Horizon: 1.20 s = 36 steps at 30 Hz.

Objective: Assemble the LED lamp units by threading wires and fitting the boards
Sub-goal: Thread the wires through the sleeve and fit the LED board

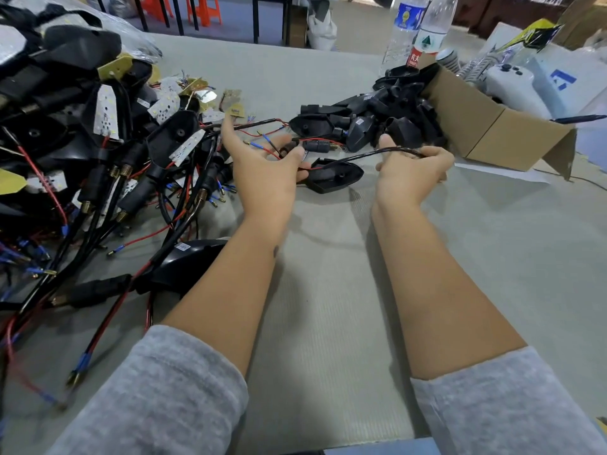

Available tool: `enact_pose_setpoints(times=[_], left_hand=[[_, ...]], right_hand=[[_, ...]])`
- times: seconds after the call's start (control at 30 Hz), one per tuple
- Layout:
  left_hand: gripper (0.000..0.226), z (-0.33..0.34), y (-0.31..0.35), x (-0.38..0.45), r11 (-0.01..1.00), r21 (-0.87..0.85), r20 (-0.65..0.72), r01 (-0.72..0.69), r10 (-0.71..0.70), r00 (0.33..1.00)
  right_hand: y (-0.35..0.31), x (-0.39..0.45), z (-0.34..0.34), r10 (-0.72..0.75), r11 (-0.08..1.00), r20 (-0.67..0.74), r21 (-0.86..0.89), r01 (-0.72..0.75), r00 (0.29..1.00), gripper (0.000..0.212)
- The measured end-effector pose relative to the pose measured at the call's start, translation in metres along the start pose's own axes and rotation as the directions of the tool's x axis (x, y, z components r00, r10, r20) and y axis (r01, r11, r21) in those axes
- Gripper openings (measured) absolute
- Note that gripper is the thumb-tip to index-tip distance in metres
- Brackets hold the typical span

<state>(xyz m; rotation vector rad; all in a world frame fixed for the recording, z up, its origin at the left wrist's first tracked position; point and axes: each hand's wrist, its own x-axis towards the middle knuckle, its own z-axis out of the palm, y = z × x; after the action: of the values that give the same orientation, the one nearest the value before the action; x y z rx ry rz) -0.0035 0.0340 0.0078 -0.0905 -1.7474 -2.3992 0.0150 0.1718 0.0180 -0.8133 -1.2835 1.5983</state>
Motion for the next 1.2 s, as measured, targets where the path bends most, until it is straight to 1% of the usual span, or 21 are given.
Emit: enact_pose_setpoints(times=[0.03, 0.07, 0.1, 0.17, 0.2, 0.27, 0.3, 0.33, 0.4, 0.47, 0.57, 0.63, 0.67, 0.7, 0.77, 0.83, 0.9, 0.97, 1.07, 1.13, 1.2], left_hand=[[0.083, 0.000, 0.000, 0.001, 1.000, -0.015, -0.014, 0.024, -0.025, 1.000], [0.072, 0.000, 0.000, 0.003, 0.999, -0.001, -0.030, 0.051, -0.051, 0.998], [0.053, 0.000, 0.000, 0.005, 0.996, 0.045, -0.058, 0.073, -0.071, 0.996], [0.019, -0.001, -0.002, 0.008, 0.989, 0.123, -0.116, 0.085, -0.071, 0.991], [0.013, -0.002, -0.003, 0.008, 0.988, 0.135, -0.134, 0.079, -0.061, 0.989], [0.004, -0.003, -0.002, 0.008, 0.991, 0.109, -0.171, 0.072, -0.052, 0.984], [0.006, -0.004, -0.001, 0.008, 0.995, 0.064, -0.195, 0.072, -0.058, 0.979], [0.014, -0.005, -0.001, 0.009, 0.998, -0.003, -0.221, 0.069, -0.068, 0.973], [0.022, -0.005, 0.001, 0.012, 0.985, -0.163, -0.256, 0.060, -0.101, 0.961], [0.022, -0.004, 0.003, 0.013, 0.968, -0.244, -0.260, 0.060, -0.125, 0.958], [0.022, -0.003, 0.006, 0.010, 0.964, -0.257, -0.229, 0.071, -0.132, 0.964], [0.020, -0.003, 0.005, 0.009, 0.984, -0.155, -0.196, 0.084, -0.114, 0.974], [0.020, -0.003, 0.005, 0.007, 0.996, -0.057, -0.172, 0.069, -0.077, 0.982], [0.022, -0.004, 0.004, 0.006, 0.998, 0.066, -0.144, 0.024, -0.014, 0.989], [0.027, -0.004, 0.003, 0.004, 0.938, 0.320, -0.071, -0.133, 0.164, 0.984], [0.026, -0.003, 0.002, 0.002, 0.870, 0.421, -0.012, -0.258, 0.290, 0.957], [0.026, -0.001, 0.001, 0.004, 0.889, 0.392, 0.006, -0.237, 0.255, 0.967], [0.026, 0.000, 0.001, 0.004, 0.940, 0.312, 0.006, -0.139, 0.144, 0.989], [0.017, 0.000, 0.004, 0.004, 0.998, 0.055, -0.040, -0.026, 0.028, 0.999], [0.020, -0.002, 0.007, 0.003, 0.995, -0.099, -0.034, 0.004, -0.007, 0.999], [0.022, -0.002, 0.008, 0.003, 0.984, -0.179, -0.034, 0.024, -0.031, 0.999]], right_hand=[[0.001, 0.001, 0.000, 0.012, 0.999, 0.011, -0.033, -0.012, 1.000, 0.040], [0.001, 0.001, -0.002, 0.009, 0.994, 0.043, -0.112, -0.004, 0.999, 0.037], [0.003, 0.002, -0.003, -0.006, 0.978, 0.099, -0.206, 0.026, 0.995, 0.035], [0.005, 0.001, -0.006, -0.049, 0.913, 0.281, -0.375, 0.157, 0.958, 0.037], [0.006, -0.001, -0.007, -0.061, 0.859, 0.384, -0.450, 0.245, 0.921, 0.040], [0.008, -0.007, -0.007, -0.063, 0.729, 0.541, -0.550, 0.409, 0.839, 0.046], [0.008, -0.009, -0.006, -0.070, 0.671, 0.580, -0.574, 0.469, 0.811, 0.047], [0.009, -0.012, -0.005, -0.080, 0.631, 0.603, -0.586, 0.508, 0.794, 0.050], [0.008, -0.015, -0.003, -0.093, 0.633, 0.635, -0.557, 0.537, 0.767, 0.063], [0.007, -0.017, -0.003, -0.095, 0.669, 0.672, -0.504, 0.547, 0.734, 0.077], [0.006, -0.020, -0.003, -0.098, 0.691, 0.698, -0.465, 0.553, 0.709, 0.081], [0.006, -0.019, -0.003, -0.121, 0.719, 0.677, -0.445, 0.534, 0.726, 0.071], [0.006, -0.018, -0.002, -0.146, 0.709, 0.654, -0.454, 0.540, 0.742, 0.063], [0.006, -0.017, -0.002, -0.169, 0.688, 0.630, -0.476, 0.549, 0.758, 0.057], [0.006, -0.016, -0.003, -0.180, 0.685, 0.589, -0.499, 0.530, 0.788, 0.054], [0.006, -0.016, -0.003, -0.162, 0.733, 0.560, -0.483, 0.479, 0.812, 0.054], [0.005, -0.017, -0.002, -0.162, 0.761, 0.549, -0.460, 0.458, 0.820, 0.054], [0.005, -0.021, -0.001, -0.195, 0.762, 0.567, -0.426, 0.487, 0.800, 0.055], [0.005, -0.025, 0.001, -0.303, 0.738, 0.587, -0.354, 0.575, 0.750, 0.048], [0.003, -0.026, 0.002, -0.374, 0.747, 0.579, -0.274, 0.605, 0.724, 0.039], [0.002, -0.029, 0.002, -0.416, 0.771, 0.577, -0.186, 0.609, 0.703, 0.028]])
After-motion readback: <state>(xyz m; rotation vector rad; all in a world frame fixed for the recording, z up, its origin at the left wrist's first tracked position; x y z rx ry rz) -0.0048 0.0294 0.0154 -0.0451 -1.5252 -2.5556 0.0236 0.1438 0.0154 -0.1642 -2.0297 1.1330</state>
